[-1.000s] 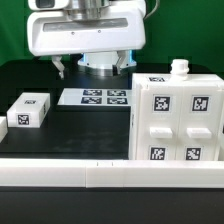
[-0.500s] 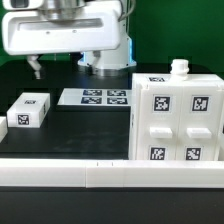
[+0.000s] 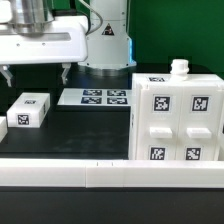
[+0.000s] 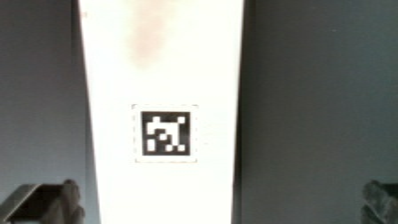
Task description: Assemble cabinet
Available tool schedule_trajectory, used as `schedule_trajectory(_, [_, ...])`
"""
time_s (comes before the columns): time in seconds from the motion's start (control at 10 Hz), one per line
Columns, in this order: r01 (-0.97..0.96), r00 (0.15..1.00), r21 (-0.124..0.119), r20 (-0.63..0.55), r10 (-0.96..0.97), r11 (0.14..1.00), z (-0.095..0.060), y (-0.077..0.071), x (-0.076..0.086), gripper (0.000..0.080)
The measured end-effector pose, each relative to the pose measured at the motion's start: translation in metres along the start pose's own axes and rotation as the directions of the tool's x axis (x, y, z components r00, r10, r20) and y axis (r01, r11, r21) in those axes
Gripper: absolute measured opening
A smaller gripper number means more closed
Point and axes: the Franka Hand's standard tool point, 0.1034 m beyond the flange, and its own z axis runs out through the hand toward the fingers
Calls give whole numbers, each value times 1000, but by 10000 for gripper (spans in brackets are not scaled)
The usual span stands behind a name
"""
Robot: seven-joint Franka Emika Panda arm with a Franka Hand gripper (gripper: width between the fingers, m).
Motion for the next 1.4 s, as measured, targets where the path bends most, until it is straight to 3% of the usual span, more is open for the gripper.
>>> schedule_trajectory(0.4, [2,1000,-38,3,-2,999,28,8,-2,797])
schedule_trajectory(1.1, [13,999,-45,33,-11,999,47,22,-17,797])
schedule_trajectory(1.3, [13,999,-45,31,-12,999,46,22,-15,560])
schedule_trajectory(1.4, [14,999,-45,30,-12,999,45,22,-15,560])
